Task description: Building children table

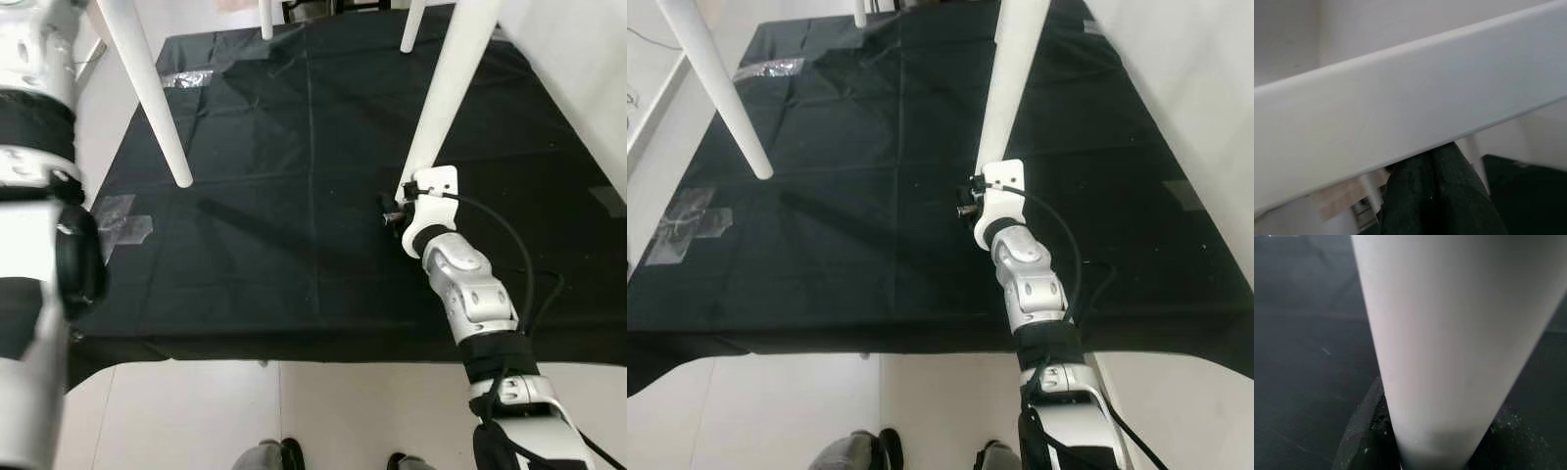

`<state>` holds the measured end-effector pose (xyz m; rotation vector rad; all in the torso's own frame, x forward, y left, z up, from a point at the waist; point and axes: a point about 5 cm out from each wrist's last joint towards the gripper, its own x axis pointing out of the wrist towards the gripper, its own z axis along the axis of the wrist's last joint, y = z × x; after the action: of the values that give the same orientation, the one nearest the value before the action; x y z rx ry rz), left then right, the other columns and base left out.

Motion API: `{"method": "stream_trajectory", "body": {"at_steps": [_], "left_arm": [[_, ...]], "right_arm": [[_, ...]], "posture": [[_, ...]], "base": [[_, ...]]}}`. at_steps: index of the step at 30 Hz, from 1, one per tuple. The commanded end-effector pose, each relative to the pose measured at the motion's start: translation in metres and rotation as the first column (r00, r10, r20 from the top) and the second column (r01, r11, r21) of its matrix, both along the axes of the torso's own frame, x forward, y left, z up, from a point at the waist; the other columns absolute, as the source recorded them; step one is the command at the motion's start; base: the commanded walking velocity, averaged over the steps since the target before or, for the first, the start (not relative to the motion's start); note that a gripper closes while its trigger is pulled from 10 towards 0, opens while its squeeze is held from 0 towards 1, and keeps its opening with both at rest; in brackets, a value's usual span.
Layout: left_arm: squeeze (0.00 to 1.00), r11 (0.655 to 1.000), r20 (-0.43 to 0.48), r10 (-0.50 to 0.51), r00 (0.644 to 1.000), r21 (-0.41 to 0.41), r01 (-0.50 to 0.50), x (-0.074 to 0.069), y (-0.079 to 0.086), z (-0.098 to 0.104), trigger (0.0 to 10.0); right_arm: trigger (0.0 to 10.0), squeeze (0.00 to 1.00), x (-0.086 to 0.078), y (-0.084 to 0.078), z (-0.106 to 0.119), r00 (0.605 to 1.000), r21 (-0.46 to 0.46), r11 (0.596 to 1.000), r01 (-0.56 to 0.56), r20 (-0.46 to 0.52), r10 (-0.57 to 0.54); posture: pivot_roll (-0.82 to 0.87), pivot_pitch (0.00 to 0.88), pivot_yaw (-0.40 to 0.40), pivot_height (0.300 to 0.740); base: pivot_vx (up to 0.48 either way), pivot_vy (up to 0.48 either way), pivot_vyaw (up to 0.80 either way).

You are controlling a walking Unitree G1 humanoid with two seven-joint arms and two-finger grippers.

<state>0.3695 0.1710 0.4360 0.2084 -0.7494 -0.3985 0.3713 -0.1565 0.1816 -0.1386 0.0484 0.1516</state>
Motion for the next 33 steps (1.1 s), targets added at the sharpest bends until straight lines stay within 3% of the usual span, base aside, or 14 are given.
{"method": "stream_trajectory", "body": {"at_steps": [1,4,5,6,7,9,10,12,13,15,16,25,30,33], "left_arm": [[0.0,1.0,-0.054,-0.024,0.998,-0.003,0.024,0.001,0.0,-0.015,0.6],[0.0,0.999,-0.093,-0.047,0.995,-0.009,0.046,0.002,-0.003,-0.026,0.7],[0.0,0.998,-0.128,-0.064,0.99,-0.03,0.061,0.003,-0.006,-0.036,3.6],[0.0,0.998,-0.128,-0.064,0.99,-0.03,0.061,0.003,-0.006,-0.036,3.6],[0.0,0.997,-0.154,-0.077,0.985,-0.044,0.07,0.003,-0.007,-0.043,10.0],[0.0,0.995,-0.179,-0.09,0.98,-0.064,0.08,0.002,-0.01,-0.052,10.0],[0.0,0.993,-0.201,-0.102,0.974,-0.079,0.088,0.001,-0.013,-0.062,10.0],[0.0,0.993,-0.201,-0.102,0.974,-0.079,0.088,0.001,-0.013,-0.062,10.0],[0.74,0.992,-0.214,-0.109,0.971,-0.088,0.092,-0.001,-0.015,-0.068,10.0],[0.74,0.992,-0.214,-0.109,0.971,-0.088,0.092,-0.001,-0.015,-0.068,10.0],[1.0,0.988,-0.244,-0.136,0.96,-0.111,0.111,-0.004,-0.018,-0.081,10.0],[1.0,0.99,-0.444,-0.08,0.892,-0.138,0.02,-0.027,-0.007,-0.175,10.0],[1.0,0.982,-0.605,0.042,0.795,-0.122,-0.145,-0.044,0.003,-0.239,10.0],[1.0,0.981,-0.628,0.037,0.777,-0.124,-0.147,-0.048,0.002,-0.246,10.0]], "right_arm": [[0.0,0.0,-0.001,-0.003,-0.001,1.0,-0.037,0.999,0.015,-0.013,-0.015],[0.0,0.0,-0.001,-0.012,0.001,0.999,-0.065,0.997,0.049,-0.004,-0.05],[0.0,0.0,0.0,-0.02,0.004,0.997,-0.109,0.991,0.082,0.014,-0.081],[0.0,0.0,0.0,-0.02,0.004,0.997,-0.109,0.991,0.082,0.014,-0.081],[10.0,0.0,0.001,-0.026,0.006,0.994,-0.139,0.985,0.105,0.029,-0.102],[10.0,0.0,0.001,-0.033,0.008,0.991,-0.147,0.98,0.133,0.04,-0.129],[10.0,1.0,-0.001,-0.038,0.008,0.99,-0.157,0.978,0.14,0.049,-0.134],[10.0,1.0,-0.001,-0.038,0.008,0.99,-0.157,0.978,0.14,0.049,-0.134],[10.0,1.0,-0.002,-0.04,0.008,0.989,-0.163,0.976,0.141,0.053,-0.134],[10.0,1.0,-0.002,-0.04,0.008,0.989,-0.163,0.976,0.141,0.053,-0.134],[10.0,1.0,-0.009,-0.039,0.005,0.993,-0.127,0.986,0.112,0.056,-0.106],[10.0,1.0,-0.071,-0.04,-0.017,0.995,0.071,0.997,0.001,0.097,-0.008],[10.0,1.0,-0.087,-0.025,-0.026,0.994,0.101,0.994,-0.046,0.103,0.036],[10.0,1.0,-0.087,-0.023,-0.027,0.994,0.103,0.993,-0.053,0.099,0.043]], "posture": [[0.09,0.153,0.106,0.74],[0.08,0.154,0.107,0.74],[0.08,0.155,0.107,0.74],[0.08,0.155,0.107,0.74],[0.08,0.155,0.106,0.74],[0.07,0.152,0.104,0.74],[0.07,0.152,0.103,0.74],[0.07,0.152,0.103,0.74],[0.07,0.152,0.103,0.74],[0.07,0.152,0.103,0.74],[0.04,0.153,0.098,0.74],[-0.02,0.157,0.088,0.74],[-0.03,0.143,0.079,0.74],[-0.03,0.143,0.079,0.74]], "base": [[0.0,0.0,0.0],[0.0,0.0,0.0],[0.0,0.0,0.0],[0.0,0.0,0.0],[0.0,0.0,0.0],[0.0,0.0,0.0],[0.0,0.0,0.0],[0.0,0.0,0.0],[0.0,0.0,0.0],[0.0,0.0,0.0],[0.0,0.0,0.0],[0.0,0.0,0.0],[0.0,0.0,0.0],[0.0,0.0,0.0]]}}
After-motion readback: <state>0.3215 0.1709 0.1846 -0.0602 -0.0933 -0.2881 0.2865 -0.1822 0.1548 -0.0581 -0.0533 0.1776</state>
